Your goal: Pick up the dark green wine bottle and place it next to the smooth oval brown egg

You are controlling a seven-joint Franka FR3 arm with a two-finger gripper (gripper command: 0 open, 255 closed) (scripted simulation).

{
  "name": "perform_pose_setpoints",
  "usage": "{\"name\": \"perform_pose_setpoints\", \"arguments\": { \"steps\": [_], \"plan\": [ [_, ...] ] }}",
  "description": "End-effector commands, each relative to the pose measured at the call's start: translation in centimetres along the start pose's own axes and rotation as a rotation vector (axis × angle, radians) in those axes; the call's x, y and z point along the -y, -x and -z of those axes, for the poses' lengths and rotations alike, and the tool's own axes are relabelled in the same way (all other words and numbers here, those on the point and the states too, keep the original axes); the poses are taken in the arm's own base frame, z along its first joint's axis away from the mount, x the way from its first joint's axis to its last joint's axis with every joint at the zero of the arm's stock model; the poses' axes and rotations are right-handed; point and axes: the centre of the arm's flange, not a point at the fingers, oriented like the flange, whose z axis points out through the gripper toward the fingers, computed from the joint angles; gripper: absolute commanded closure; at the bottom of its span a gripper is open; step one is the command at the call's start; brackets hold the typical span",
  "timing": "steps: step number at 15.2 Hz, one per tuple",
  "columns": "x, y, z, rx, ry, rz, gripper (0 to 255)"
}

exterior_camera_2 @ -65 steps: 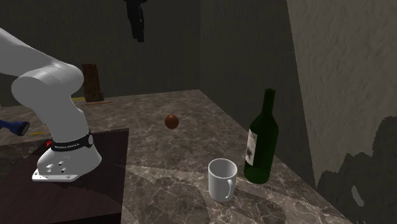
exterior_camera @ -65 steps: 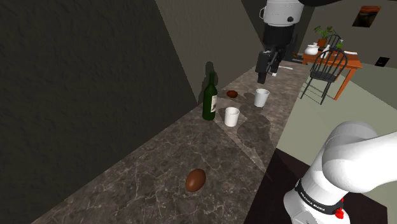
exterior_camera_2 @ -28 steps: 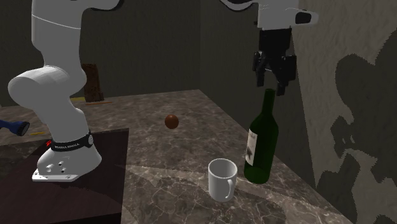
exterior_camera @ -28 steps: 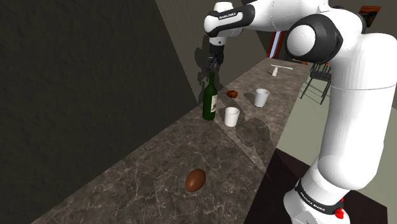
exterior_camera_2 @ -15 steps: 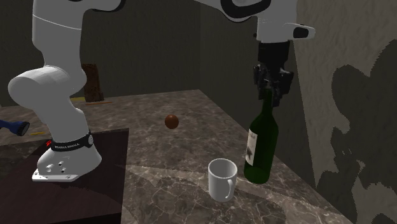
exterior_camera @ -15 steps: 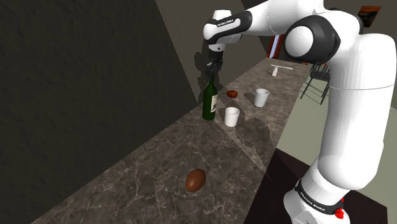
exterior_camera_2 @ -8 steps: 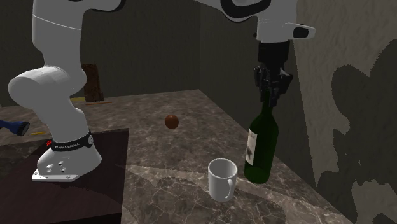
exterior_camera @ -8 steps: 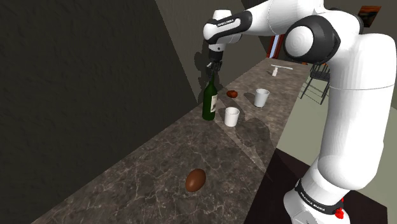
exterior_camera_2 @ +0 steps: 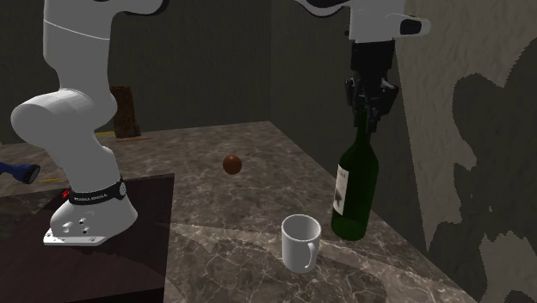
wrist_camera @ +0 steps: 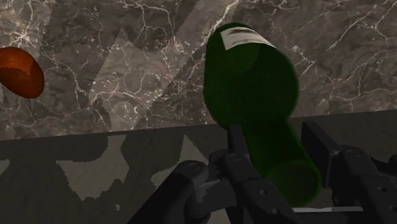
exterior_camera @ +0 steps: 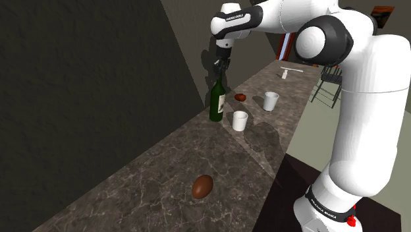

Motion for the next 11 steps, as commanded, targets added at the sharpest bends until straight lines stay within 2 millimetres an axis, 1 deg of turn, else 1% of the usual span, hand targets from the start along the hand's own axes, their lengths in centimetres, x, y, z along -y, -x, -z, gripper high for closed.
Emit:
{"name": "perform_pose_setpoints", "arguments": {
  "steps": [1, 11],
  "plan": [
    [-0.1, 0.0, 1.1, 0.0, 0.0, 0.0, 255],
    [-0.1, -0.4, 6.4, 0.0, 0.0, 0.0, 255]
  ]
}}
